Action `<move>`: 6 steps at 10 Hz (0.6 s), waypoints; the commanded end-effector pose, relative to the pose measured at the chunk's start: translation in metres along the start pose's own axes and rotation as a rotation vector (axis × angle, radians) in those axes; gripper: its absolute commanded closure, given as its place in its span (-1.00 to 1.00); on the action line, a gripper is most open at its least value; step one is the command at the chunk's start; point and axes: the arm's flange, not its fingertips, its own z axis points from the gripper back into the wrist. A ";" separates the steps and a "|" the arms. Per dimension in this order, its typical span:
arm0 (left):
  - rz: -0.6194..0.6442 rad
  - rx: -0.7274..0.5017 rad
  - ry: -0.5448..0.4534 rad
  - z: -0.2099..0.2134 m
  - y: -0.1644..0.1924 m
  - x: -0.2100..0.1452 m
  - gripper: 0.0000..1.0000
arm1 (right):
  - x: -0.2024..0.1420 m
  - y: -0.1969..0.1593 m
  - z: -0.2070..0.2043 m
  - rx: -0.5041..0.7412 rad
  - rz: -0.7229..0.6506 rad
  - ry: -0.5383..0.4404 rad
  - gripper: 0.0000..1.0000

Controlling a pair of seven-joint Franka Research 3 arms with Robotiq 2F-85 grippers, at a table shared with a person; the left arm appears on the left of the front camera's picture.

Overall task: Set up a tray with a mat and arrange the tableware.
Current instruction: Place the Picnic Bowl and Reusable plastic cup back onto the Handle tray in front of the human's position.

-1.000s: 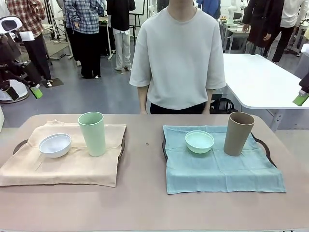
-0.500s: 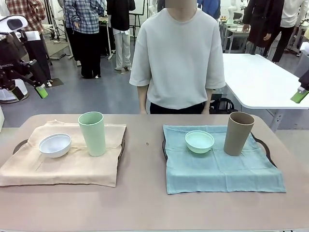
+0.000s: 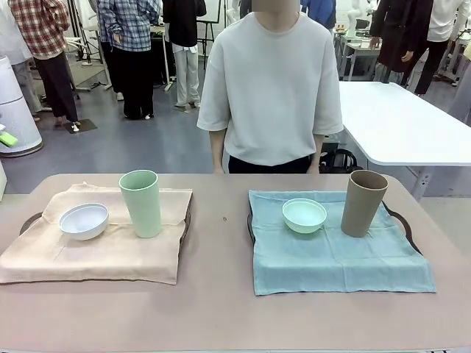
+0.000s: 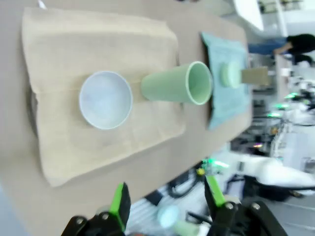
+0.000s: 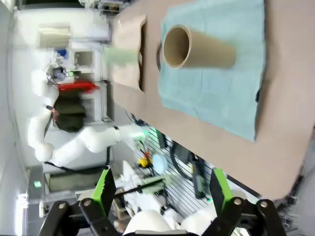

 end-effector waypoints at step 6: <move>0.055 -0.268 -0.165 0.039 0.056 -0.016 -0.59 | -0.032 -0.031 0.009 0.328 -0.029 -0.075 -1.00</move>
